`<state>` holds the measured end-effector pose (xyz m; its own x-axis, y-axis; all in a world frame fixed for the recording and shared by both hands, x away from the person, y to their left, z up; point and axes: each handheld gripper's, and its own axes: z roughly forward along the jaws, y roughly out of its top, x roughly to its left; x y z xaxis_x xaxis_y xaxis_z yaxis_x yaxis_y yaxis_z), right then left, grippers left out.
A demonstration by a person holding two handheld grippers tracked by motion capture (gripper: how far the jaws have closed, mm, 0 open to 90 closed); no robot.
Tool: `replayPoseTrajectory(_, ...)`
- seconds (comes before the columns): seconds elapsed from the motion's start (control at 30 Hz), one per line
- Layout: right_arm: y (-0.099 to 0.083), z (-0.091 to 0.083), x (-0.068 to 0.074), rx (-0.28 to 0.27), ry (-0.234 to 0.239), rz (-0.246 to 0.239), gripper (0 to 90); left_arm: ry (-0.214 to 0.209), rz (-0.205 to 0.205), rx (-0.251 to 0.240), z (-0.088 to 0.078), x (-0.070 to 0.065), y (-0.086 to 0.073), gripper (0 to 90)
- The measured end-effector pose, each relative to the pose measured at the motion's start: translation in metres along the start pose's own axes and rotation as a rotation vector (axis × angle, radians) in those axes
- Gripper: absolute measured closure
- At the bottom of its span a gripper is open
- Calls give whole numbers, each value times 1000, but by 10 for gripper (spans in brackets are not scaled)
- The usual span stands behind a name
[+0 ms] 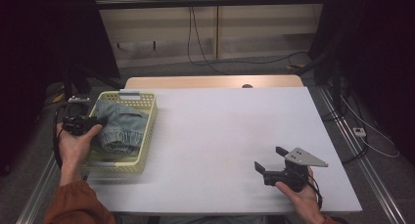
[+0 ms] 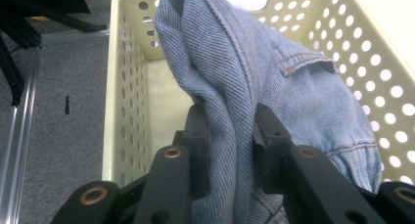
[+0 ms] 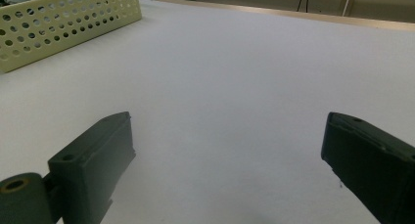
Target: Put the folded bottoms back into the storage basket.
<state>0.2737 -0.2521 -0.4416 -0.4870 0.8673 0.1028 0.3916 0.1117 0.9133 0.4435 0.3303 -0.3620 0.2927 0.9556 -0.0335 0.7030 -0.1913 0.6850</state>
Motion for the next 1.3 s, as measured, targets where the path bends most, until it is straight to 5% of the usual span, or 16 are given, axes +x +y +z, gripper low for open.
replayPoseTrajectory(0.4, 0, 0, -1, 1, -2, -1, 52, 35, -59, 4, 3, 11, -6, 670)
replayPoseTrajectory(0.53, 0, 0, 0, 3, 1, -2, 52, 48, -57, 13, 3, 12, -6, 674)
replayPoseTrajectory(0.6, 0, 1, 0, 4, 2, -1, 52, 48, -13, 46, 1, 14, -6, 695)
replayPoseTrajectory(0.8, 0, 0, 0, 2, 1, -2, 52, 62, -64, 13, 4, 13, -8, 708)
replayPoseTrajectory(1.07, 0, 0, 0, 3, 1, -2, 52, 70, -87, 17, 10, 20, -13, 690)
replayPoseTrajectory(1.2, 0, 1, 0, 7, 5, -6, 53, 115, -55, 56, 13, 22, -15, 666)
replayPoseTrajectory(1.3, 0, 1, 0, 8, 4, -6, 53, 99, -88, 38, 14, 25, -17, 700)
